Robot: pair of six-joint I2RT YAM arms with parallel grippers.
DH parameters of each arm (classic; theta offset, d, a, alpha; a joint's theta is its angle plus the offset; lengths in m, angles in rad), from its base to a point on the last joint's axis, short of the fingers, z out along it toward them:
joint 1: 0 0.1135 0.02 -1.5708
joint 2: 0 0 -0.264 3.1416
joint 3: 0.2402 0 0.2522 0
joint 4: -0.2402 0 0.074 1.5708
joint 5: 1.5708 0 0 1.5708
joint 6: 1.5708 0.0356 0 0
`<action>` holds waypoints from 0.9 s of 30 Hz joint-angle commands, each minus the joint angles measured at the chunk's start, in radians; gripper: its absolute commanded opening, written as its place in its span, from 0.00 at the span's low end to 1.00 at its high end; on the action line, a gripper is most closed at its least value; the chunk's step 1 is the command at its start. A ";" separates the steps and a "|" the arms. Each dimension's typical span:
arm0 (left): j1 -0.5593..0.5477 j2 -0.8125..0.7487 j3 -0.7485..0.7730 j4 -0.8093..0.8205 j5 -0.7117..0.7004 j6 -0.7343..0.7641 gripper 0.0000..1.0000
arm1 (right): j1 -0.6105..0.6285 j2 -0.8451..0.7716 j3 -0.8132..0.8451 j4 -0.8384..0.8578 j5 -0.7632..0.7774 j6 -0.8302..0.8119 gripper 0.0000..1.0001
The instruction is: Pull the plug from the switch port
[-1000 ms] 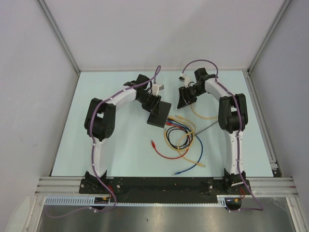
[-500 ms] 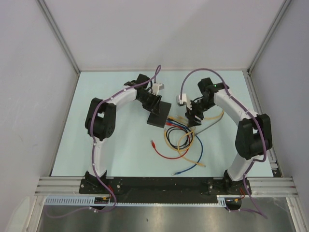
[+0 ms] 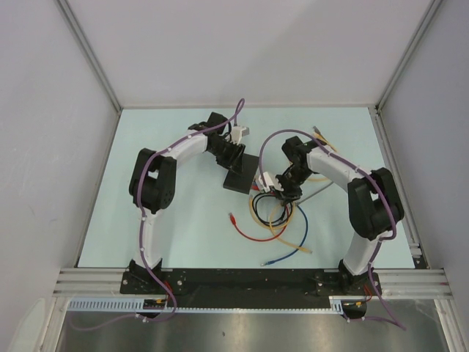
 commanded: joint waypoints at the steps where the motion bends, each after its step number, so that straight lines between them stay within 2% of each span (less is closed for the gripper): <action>1: -0.009 0.023 -0.025 -0.022 -0.053 0.007 0.49 | -0.003 0.010 0.000 0.041 0.006 -0.036 0.20; 2: -0.009 0.023 -0.025 -0.021 -0.053 0.009 0.48 | -0.006 -0.002 0.000 0.060 -0.018 -0.013 0.11; 4: -0.009 0.022 -0.027 -0.024 -0.053 0.010 0.49 | -0.023 -0.052 0.005 0.144 -0.057 0.053 0.07; 5: -0.009 0.025 -0.027 -0.023 -0.053 0.010 0.49 | -0.031 -0.066 0.011 0.175 -0.100 0.145 0.05; 7: -0.009 0.028 -0.027 -0.021 -0.050 0.009 0.49 | -0.045 -0.098 0.026 0.277 -0.135 0.268 0.05; 9: -0.009 0.034 -0.019 -0.023 -0.049 0.006 0.49 | -0.074 -0.117 0.043 0.396 -0.187 0.468 0.04; 11: -0.009 0.042 -0.013 -0.024 -0.047 0.004 0.49 | -0.092 -0.143 0.045 0.469 -0.198 0.579 0.03; 12: -0.009 0.046 -0.009 -0.023 -0.046 0.003 0.49 | -0.101 -0.149 0.045 0.557 -0.197 0.727 0.01; 15: -0.010 0.051 -0.002 -0.024 -0.041 -0.002 0.49 | -0.129 -0.166 0.040 0.720 -0.148 0.967 0.00; 18: -0.009 0.051 -0.002 -0.023 -0.038 -0.002 0.49 | -0.155 -0.181 0.037 0.835 -0.111 1.111 0.00; 21: -0.007 0.049 -0.005 -0.024 -0.040 0.000 0.49 | -0.170 -0.200 0.039 0.903 -0.103 1.175 0.00; 27: -0.007 0.045 -0.009 -0.022 -0.041 -0.002 0.49 | -0.193 -0.223 0.037 0.902 -0.020 1.178 0.00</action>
